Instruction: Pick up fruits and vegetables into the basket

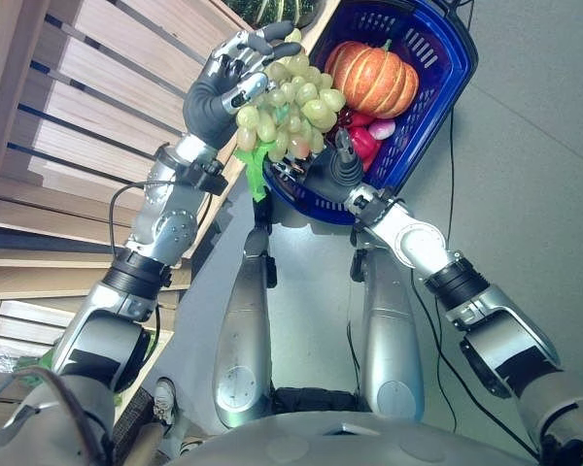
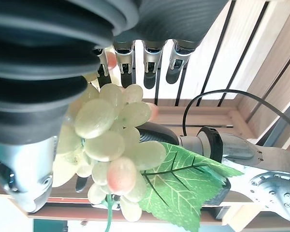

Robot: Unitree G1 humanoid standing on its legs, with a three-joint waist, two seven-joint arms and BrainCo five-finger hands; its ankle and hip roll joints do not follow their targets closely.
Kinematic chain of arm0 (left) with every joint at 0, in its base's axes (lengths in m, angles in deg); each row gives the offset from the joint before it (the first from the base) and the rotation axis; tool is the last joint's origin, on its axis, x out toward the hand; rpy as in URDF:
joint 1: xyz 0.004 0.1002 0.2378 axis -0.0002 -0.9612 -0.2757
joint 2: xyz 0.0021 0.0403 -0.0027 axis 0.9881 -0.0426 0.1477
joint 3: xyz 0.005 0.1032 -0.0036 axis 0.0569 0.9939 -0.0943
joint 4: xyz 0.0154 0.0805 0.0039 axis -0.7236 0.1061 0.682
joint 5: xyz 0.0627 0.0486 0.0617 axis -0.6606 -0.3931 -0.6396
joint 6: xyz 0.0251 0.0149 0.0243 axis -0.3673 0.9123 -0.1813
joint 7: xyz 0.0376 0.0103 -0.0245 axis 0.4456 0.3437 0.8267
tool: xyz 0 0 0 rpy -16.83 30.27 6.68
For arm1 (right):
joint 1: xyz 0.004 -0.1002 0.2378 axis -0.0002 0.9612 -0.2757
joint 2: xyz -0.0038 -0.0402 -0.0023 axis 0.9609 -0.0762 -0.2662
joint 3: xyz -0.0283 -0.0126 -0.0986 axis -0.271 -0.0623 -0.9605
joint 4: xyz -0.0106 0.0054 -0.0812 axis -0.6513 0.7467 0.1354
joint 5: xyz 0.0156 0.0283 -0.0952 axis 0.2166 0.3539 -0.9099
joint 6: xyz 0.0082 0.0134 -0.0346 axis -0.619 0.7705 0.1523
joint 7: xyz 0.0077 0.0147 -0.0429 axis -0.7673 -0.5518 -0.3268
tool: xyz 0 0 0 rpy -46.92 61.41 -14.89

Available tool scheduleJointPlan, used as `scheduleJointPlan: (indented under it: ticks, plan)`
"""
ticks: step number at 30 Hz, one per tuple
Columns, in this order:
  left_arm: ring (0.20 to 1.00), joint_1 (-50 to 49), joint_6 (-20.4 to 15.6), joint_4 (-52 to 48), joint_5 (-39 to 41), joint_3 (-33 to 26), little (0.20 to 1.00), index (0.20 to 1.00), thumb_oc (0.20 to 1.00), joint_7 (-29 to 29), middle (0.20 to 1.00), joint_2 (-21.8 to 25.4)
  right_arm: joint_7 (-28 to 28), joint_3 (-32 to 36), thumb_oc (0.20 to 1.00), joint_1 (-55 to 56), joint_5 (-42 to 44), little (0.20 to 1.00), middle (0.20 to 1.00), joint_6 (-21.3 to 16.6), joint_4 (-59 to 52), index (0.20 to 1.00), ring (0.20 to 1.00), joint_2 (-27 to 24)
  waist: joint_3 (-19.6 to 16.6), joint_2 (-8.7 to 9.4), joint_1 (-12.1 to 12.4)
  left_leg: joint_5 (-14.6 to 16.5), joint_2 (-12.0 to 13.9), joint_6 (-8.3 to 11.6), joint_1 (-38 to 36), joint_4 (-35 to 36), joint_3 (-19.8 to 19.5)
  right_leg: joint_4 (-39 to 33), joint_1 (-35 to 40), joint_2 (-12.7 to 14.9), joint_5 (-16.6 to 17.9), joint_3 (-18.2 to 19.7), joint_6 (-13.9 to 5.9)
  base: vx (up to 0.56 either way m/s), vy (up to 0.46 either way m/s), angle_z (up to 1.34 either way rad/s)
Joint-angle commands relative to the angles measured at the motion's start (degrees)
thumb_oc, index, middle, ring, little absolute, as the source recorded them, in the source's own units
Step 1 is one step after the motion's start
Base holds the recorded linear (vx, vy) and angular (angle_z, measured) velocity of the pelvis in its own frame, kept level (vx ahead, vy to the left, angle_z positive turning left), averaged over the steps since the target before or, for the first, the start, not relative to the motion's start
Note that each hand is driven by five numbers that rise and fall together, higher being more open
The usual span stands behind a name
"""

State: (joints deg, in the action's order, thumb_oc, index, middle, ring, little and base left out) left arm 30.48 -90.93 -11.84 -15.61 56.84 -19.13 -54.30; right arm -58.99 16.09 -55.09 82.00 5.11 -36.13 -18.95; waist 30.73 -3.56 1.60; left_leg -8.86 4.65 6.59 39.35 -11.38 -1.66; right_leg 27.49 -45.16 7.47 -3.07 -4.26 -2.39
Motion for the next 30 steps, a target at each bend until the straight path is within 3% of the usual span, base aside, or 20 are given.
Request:
scheduleJointPlan:
  ticks: [1,22,23,24,25,26,30]
  plan:
    - [0.2,1.9,-0.2,-4.5,-1.5,1.2,0.2,0.2,0.2,-3.0,0.2,1.2,-4.1,1.9,1.0,-2.9,3.5,1.0,1.0,0.2,-8.3,1.0,1.0,4.6,-0.9,0.67,0.0,4.5,-6.3,-5.02,0.7,-3.0,2.0,-7.2,5.0,-3.1,2.4,-4.9,0.23,0.0,0.0,0.0]
    - [0.2,2.9,1.5,-3.6,-5.6,1.6,0.2,0.2,0.2,-3.4,0.2,2.2,-2.3,5.1,1.0,-6.4,4.6,1.0,1.0,-4.9,-15.4,1.0,1.0,4.8,-0.9,0.85,-0.2,5.2,-6.6,-5.32,0.6,-3.6,2.1,-7.2,5.1,-3.2,2.5,-5.0,0.13,0.0,0.0,0.0]
    - [0.2,2.9,1.5,-3.5,-5.7,1.6,0.2,0.2,0.2,-3.4,0.2,2.2,-2.2,5.1,0.937,-6.4,4.6,0.937,0.937,-5.0,-15.5,0.937,0.937,4.8,-0.9,0.85,-0.2,5.2,-6.6,-5.32,0.6,-3.7,2.1,-7.2,5.1,-3.2,2.5,-5.0,0.13,0.0,0.0,0.0]
    - [0.2,2.9,1.7,-3.6,-6.7,1.8,0.2,0.2,0.2,-3.2,0.2,2.2,-1.6,5.3,0.545,-6.6,4.1,0.545,0.545,-5.9,-15.8,0.545,0.545,4.9,-0.9,0.81,-0.3,5.2,-6.6,-5.34,0.6,-3.8,2.1,-7.1,5.1,-3.2,2.5,-5.0,0.11,0.0,0.0,0.0]
    - [0.2,2.9,1.7,-3.6,-6.7,1.8,0.2,0.2,0.2,-3.2,0.2,2.2,-1.5,5.3,0.498,-6.6,4.0,0.498,0.498,-6.0,-15.8,0.498,0.498,4.9,-0.9,0.81,-0.3,5.2,-6.6,-5.34,0.6,-3.8,2.1,-7.1,5.1,-3.2,2.5,-5.0,0.1,0.0,0.0,0.0]
    - [0.2,3.0,1.6,-3.7,-7.5,1.9,0.2,0.2,0.2,-2.9,0.2,2.2,-1.5,5.3,0.2,-6.6,3.9,0.2,0.2,-6.7,-15.8,0.2,0.2,4.8,-0.9,0.82,-0.3,5.2,-6.6,-5.33,0.7,-3.8,2.2,-7.1,5.1,-3.2,2.5,-5.0,0.09,0.0,0.0,0.0]
    - [0.2,3.2,1.6,-3.4,-8.4,2.0,0.2,0.2,0.2,-2.7,0.2,2.7,-0.7,5.9,0.2,-6.8,3.1,0.2,0.2,-7.9,-17.0,0.2,0.2,4.3,-0.9,0.74,-0.4,5.3,-6.6,-5.35,0.6,-3.8,2.3,-7.1,5.1,-3.2,2.4,-5.0,0.08,0.0,0.0,0.0]
